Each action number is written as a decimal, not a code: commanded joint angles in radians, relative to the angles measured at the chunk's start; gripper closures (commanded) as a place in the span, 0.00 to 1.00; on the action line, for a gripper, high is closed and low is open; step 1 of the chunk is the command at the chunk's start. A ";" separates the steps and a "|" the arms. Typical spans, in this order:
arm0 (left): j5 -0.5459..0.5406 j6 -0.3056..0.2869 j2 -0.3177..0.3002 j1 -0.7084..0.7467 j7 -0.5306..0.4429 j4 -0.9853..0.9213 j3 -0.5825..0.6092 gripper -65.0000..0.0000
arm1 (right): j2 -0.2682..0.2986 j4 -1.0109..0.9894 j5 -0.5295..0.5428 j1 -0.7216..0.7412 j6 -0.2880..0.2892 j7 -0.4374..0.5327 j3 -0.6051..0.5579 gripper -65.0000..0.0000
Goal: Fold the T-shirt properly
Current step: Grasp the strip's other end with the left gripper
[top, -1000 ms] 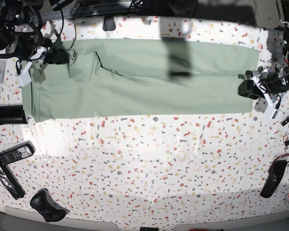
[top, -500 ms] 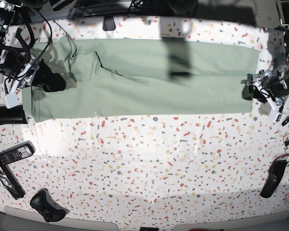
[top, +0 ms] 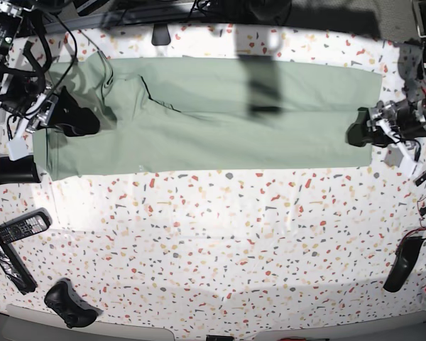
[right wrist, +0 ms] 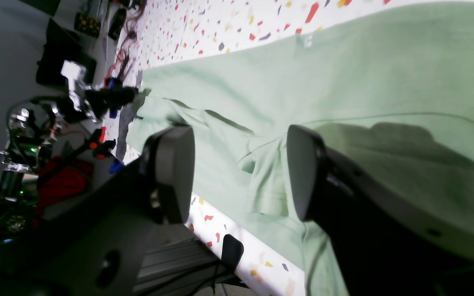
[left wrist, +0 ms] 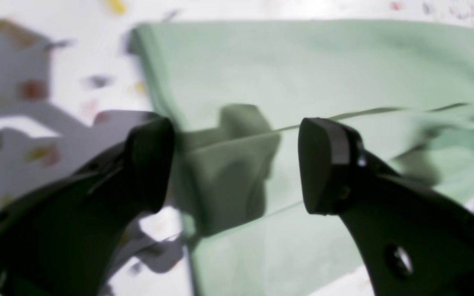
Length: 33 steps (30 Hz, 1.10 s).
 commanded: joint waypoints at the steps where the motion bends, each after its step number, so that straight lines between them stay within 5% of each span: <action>1: -0.017 -0.009 -0.030 -0.013 -0.016 -0.010 -0.014 0.33 | 0.015 0.016 0.034 0.008 0.006 0.012 0.006 0.47; 9: -0.107 -0.107 -0.042 -0.011 0.089 -0.120 -0.119 0.33 | 0.015 0.016 0.034 0.008 0.006 0.012 0.006 0.47; 13: -0.107 -0.109 -0.038 0.022 0.054 -0.169 -0.119 0.33 | 0.015 0.016 0.034 0.008 0.006 0.012 0.006 0.47; 19: -0.123 -0.113 0.019 0.075 0.123 -0.175 -0.119 0.33 | 0.015 0.016 0.034 0.008 0.006 0.012 0.006 0.47; 27: -0.323 -0.166 0.058 0.089 0.240 -0.175 -0.119 0.33 | 0.016 0.016 0.034 0.008 0.006 0.012 0.006 0.47; 30: -0.322 -0.166 0.058 0.089 0.238 -0.175 -0.119 0.39 | 0.016 0.016 0.034 0.008 0.006 0.012 0.006 0.47; 33: -0.322 -0.166 0.058 0.089 0.212 -0.175 -0.119 0.54 | 0.015 0.016 0.034 0.008 0.006 0.012 0.006 0.47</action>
